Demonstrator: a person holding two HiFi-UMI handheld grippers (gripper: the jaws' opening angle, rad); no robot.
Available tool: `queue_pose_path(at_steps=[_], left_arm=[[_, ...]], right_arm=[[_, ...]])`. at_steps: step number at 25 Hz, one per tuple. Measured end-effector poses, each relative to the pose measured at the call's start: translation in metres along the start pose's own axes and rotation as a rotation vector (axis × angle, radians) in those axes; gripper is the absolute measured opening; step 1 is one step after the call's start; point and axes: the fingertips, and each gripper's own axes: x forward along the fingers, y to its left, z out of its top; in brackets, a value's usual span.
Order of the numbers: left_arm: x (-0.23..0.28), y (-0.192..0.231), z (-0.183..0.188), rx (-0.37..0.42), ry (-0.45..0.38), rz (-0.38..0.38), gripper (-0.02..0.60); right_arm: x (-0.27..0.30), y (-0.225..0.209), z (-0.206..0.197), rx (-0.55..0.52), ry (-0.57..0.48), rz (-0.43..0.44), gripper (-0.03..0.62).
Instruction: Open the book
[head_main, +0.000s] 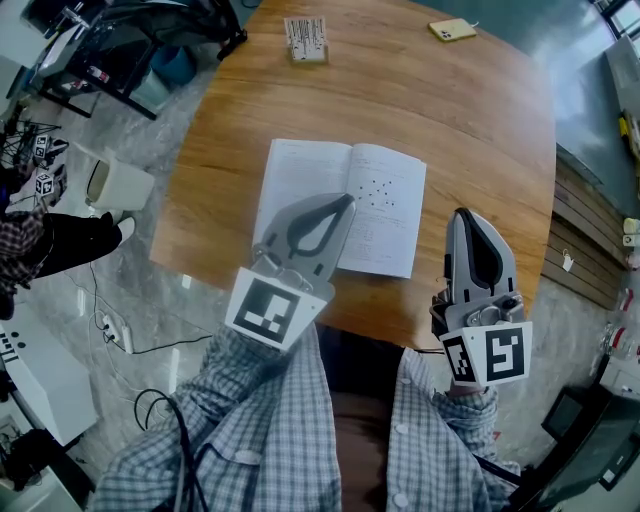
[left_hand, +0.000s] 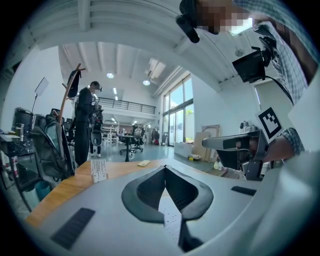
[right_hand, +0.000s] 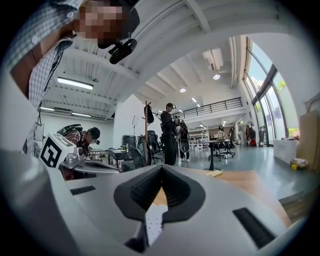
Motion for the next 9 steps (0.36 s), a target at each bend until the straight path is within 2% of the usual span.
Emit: queue_pose_path(at_steps=[9], left_arm=[[-0.0005,0.0016,-0.0018,0.002,0.006,0.007,0.009]], right_arm=[[-0.0022,0.0006,-0.0023,-0.002,0.011,-0.003,0.02]])
